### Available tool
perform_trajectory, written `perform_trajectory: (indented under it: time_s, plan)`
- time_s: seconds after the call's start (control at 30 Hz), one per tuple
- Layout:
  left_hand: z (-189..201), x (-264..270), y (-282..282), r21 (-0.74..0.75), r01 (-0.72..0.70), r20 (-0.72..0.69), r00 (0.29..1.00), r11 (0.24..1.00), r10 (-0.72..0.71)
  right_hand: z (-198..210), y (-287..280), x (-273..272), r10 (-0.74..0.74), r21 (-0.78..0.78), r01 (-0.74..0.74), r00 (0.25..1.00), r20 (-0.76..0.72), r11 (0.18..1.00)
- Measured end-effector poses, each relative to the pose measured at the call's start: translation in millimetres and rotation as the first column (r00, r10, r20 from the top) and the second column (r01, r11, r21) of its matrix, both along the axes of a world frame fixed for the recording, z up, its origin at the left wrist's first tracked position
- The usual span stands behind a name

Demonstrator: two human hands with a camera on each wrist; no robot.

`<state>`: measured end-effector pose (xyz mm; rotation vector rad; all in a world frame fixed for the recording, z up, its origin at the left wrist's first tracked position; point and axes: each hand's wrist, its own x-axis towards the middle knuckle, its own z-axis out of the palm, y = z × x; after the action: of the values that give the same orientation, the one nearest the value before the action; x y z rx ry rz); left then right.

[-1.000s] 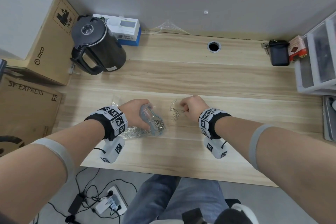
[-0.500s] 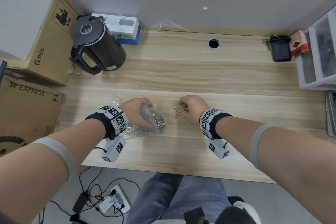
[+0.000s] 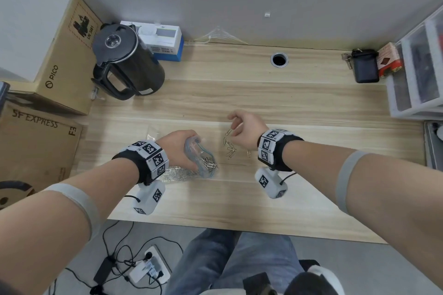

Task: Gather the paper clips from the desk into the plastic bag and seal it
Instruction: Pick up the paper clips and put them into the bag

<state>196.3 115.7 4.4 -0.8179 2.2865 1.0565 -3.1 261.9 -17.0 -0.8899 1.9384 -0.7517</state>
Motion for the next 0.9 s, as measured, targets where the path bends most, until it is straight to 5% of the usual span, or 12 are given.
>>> perform_trajectory:
  time_s: [0.27,0.5,0.7,0.8,0.9]
  plan:
    - [3,0,5,0.000,0.002,-0.024,1.000,1.000,-0.002,13,-14,70,0.182,-0.064,-0.173,0.967,0.178,0.983]
    - [4,2,7,-0.038,0.031,-0.007,0.999,0.999,-0.032,9,-12,57,0.124,-0.070,-0.112,0.972,0.199,0.991]
    - [2,3,7,-0.014,0.026,-0.014,1.000,1.000,-0.026,13,-2,17,0.121,0.083,-0.119,0.993,-0.020,0.989]
    - [1,6,6,0.005,0.017,-0.003,1.000,1.000,-0.017,6,13,-13,0.236,0.296,-0.154,0.935,-0.264,0.942]
    - [1,7,7,0.001,0.021,-0.009,1.000,1.000,-0.021,-2,24,-25,0.337,0.459,-0.179,0.895,-0.290,0.870]
